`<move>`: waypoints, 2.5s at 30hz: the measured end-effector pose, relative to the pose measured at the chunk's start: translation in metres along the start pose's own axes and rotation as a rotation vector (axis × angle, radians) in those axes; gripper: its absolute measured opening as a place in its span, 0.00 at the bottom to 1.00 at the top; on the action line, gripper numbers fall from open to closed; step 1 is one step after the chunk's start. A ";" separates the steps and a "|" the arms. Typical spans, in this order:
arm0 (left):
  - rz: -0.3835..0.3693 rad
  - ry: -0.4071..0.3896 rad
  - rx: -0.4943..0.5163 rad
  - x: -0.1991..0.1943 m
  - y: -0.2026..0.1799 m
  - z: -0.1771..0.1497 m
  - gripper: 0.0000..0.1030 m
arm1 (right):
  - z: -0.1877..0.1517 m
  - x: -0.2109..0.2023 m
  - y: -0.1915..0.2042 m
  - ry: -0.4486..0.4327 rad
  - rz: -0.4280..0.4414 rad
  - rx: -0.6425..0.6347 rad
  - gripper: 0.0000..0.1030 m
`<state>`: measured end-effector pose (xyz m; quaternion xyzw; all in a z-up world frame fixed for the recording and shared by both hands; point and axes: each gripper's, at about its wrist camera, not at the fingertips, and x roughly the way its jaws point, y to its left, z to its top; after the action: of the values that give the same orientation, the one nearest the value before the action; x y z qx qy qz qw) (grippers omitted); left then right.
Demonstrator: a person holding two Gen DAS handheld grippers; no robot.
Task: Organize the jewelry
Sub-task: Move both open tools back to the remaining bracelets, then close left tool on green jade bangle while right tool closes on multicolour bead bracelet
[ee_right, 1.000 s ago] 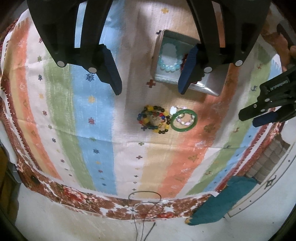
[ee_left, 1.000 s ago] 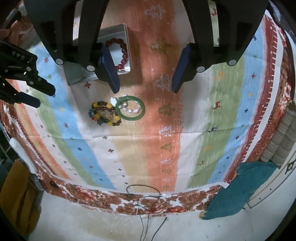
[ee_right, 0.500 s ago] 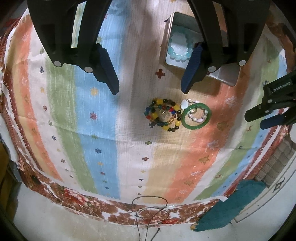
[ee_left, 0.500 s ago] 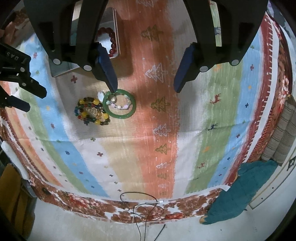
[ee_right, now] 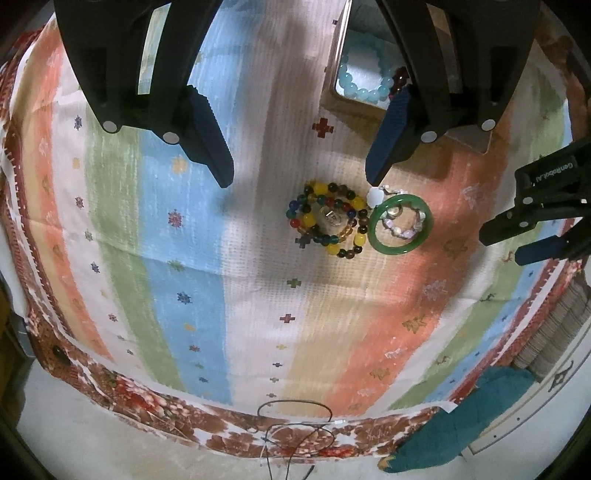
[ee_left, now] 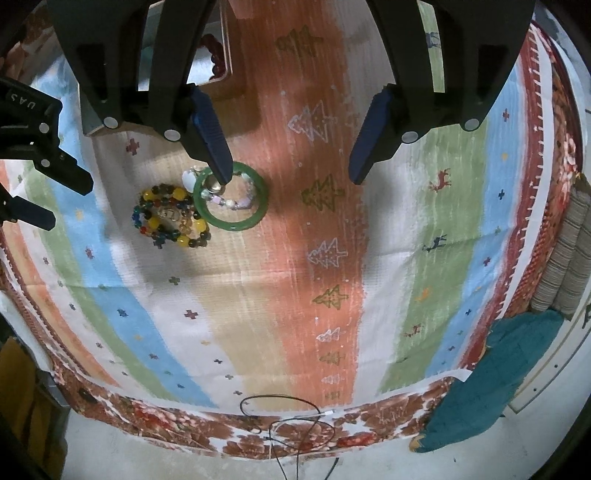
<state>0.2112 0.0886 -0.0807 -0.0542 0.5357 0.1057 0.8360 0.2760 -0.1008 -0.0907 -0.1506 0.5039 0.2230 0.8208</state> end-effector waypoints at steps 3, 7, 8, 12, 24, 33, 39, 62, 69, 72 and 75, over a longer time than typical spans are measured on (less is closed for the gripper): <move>0.002 0.008 0.000 0.006 0.001 0.004 0.64 | 0.003 0.005 -0.002 0.010 -0.002 0.004 0.72; 0.004 0.024 0.002 0.016 0.002 0.008 0.64 | 0.007 0.013 -0.002 0.023 -0.008 0.001 0.72; 0.005 0.027 0.004 0.018 0.002 0.009 0.64 | 0.007 0.015 -0.002 0.026 -0.007 0.002 0.72; 0.008 0.041 0.010 0.027 0.001 0.013 0.64 | 0.011 0.021 -0.004 0.038 -0.002 0.003 0.72; 0.008 0.068 0.031 0.045 -0.002 0.023 0.64 | 0.019 0.038 -0.006 0.070 -0.002 0.013 0.72; 0.004 0.104 0.041 0.065 -0.002 0.029 0.64 | 0.022 0.058 -0.007 0.113 -0.007 0.013 0.72; -0.024 0.134 0.036 0.078 -0.001 0.031 0.64 | 0.024 0.070 -0.006 0.135 -0.003 0.018 0.71; -0.028 0.179 0.109 0.115 -0.015 0.027 0.31 | 0.030 0.100 -0.005 0.182 0.030 -0.006 0.13; -0.020 0.180 0.112 0.115 -0.015 0.025 0.08 | 0.029 0.097 0.000 0.170 0.015 -0.030 0.10; -0.022 0.181 0.106 0.110 -0.019 0.025 0.07 | 0.029 0.091 -0.001 0.156 0.013 -0.035 0.10; -0.025 0.169 0.098 0.102 -0.013 0.025 0.06 | 0.029 0.085 0.001 0.145 0.010 -0.040 0.10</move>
<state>0.2773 0.0928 -0.1630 -0.0284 0.6084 0.0639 0.7906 0.3305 -0.0678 -0.1543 -0.1802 0.5583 0.2258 0.7777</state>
